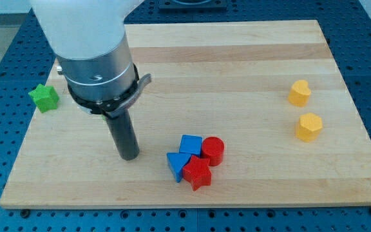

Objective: Push the green star slightly up

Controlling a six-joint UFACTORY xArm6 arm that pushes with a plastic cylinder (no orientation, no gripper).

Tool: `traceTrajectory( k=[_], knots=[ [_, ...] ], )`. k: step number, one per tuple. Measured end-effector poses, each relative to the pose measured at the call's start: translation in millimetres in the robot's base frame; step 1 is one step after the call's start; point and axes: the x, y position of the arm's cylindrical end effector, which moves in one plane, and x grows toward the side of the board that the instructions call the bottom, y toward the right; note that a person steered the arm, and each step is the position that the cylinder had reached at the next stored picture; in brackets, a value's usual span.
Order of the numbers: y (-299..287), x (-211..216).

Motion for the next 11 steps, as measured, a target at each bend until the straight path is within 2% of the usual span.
traceTrajectory(
  k=[2, 4, 5, 8, 10, 11],
  knots=[
    [-69, -6],
    [-163, -24],
    [-185, -31],
    [-185, -36],
    [-185, -79],
    [-185, -83]
  ],
)
